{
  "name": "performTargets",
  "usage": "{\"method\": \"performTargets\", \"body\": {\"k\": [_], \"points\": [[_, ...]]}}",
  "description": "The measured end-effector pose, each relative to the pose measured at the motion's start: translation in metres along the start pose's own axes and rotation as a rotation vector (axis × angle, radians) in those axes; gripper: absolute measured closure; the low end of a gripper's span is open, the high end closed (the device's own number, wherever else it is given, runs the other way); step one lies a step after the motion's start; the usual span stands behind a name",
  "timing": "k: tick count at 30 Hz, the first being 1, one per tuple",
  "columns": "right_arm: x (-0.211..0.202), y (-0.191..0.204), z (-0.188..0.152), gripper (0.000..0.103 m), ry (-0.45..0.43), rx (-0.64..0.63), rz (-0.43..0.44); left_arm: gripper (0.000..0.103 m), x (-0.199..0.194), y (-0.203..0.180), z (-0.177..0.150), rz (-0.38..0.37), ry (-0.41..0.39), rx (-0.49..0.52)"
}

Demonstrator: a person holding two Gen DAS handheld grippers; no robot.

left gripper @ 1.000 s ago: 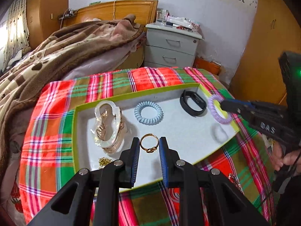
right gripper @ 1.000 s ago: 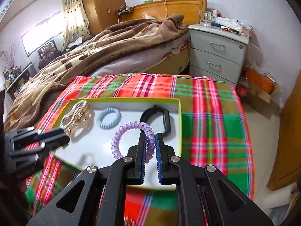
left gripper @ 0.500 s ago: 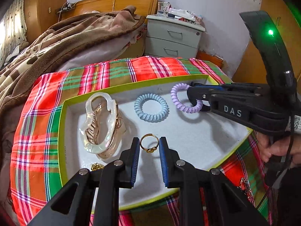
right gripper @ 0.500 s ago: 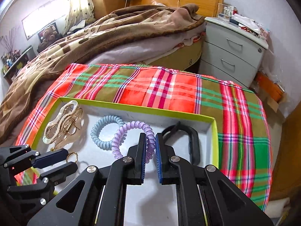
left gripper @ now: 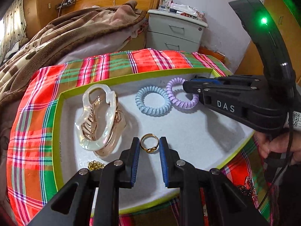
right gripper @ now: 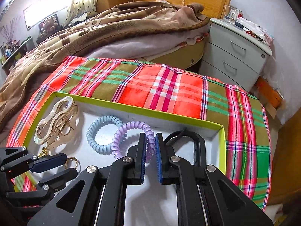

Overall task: Organize jewelry
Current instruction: 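Carry the ring and lavender tie into the box lid while both tools open to release, then move the left tool to the grey flower hair tie while the right tool grasps the brown beaded bracelet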

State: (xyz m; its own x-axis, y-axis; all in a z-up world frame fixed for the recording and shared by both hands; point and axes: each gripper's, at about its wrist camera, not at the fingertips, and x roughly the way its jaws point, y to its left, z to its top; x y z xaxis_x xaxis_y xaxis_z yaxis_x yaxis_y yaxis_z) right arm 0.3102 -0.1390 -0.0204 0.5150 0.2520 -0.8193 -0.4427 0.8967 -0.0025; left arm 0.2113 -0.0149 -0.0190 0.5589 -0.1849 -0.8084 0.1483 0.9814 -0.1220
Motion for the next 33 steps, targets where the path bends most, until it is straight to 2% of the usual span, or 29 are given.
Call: {"method": "performTargets", "body": {"k": [6,9,16,18,20,33], "points": [[0.001,0.0,0.002,0.093,-0.005,-0.002,-0.008,0.08,0.001,0.001,0.001,0.0,0.003,-0.004],[0.0,0.0,0.002,0.093,-0.008,0.002,-0.01,0.074,0.0,0.002,0.001,0.003,0.004,-0.008],[-0.006,-0.001,0.003,0.088,-0.028,0.011,-0.011,0.069,-0.003,0.004,0.0,-0.006,0.001,-0.012],[-0.01,0.0,0.003,0.083,-0.037,0.015,-0.012,0.069,-0.006,0.004,-0.001,-0.008,-0.003,-0.016],[-0.014,-0.001,0.002,0.072,-0.048,0.025,-0.008,0.069,-0.01,0.004,-0.003,-0.009,-0.01,-0.018],[-0.069,-0.003,-0.025,0.071,-0.14,0.115,0.024,0.068,-0.051,-0.006,-0.019,-0.001,-0.066,-0.022]]}}
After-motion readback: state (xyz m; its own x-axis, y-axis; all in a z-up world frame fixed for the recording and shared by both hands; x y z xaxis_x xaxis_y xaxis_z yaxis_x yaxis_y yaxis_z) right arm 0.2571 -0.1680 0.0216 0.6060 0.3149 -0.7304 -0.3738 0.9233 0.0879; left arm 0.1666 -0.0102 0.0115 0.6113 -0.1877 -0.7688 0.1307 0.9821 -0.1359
